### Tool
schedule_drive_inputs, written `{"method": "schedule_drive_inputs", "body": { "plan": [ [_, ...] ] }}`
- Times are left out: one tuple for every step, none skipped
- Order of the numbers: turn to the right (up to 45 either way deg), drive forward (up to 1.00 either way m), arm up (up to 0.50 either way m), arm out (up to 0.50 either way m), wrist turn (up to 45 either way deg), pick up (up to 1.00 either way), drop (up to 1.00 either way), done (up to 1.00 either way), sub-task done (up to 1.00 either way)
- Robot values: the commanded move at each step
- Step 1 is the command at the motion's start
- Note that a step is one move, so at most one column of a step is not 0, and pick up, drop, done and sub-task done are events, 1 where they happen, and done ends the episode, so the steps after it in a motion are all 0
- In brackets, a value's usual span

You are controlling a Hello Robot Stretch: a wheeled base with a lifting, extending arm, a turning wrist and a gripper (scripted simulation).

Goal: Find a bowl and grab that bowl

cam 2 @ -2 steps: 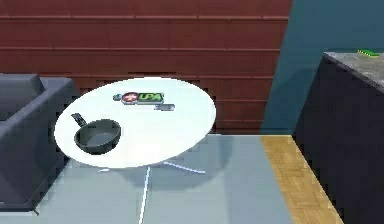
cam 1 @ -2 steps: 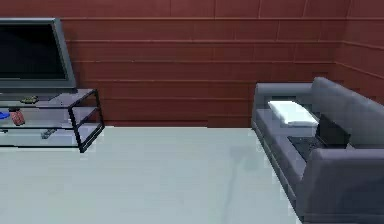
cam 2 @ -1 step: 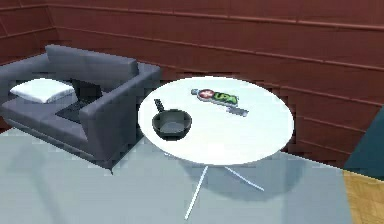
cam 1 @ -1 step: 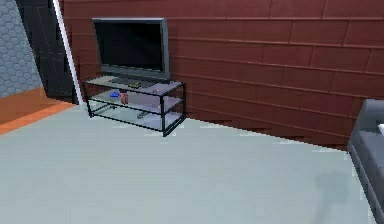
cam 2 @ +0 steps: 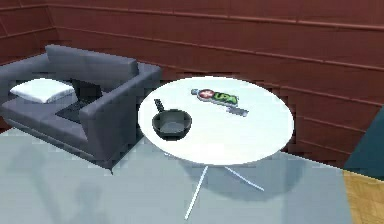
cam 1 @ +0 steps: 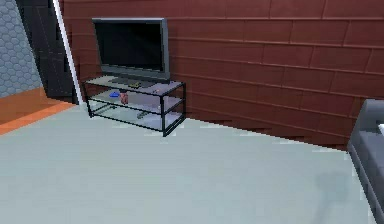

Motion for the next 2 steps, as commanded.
{"method": "schedule_drive_inputs", "body": {
  "plan": [
    [0.0,0.0,0.38,0.0,0.0,0.0,0.0,0.0,0.0],
    [0.0,0.0,0.0,0.5,0.0,0.0,0.0,0.0,0.0]
  ]
}}
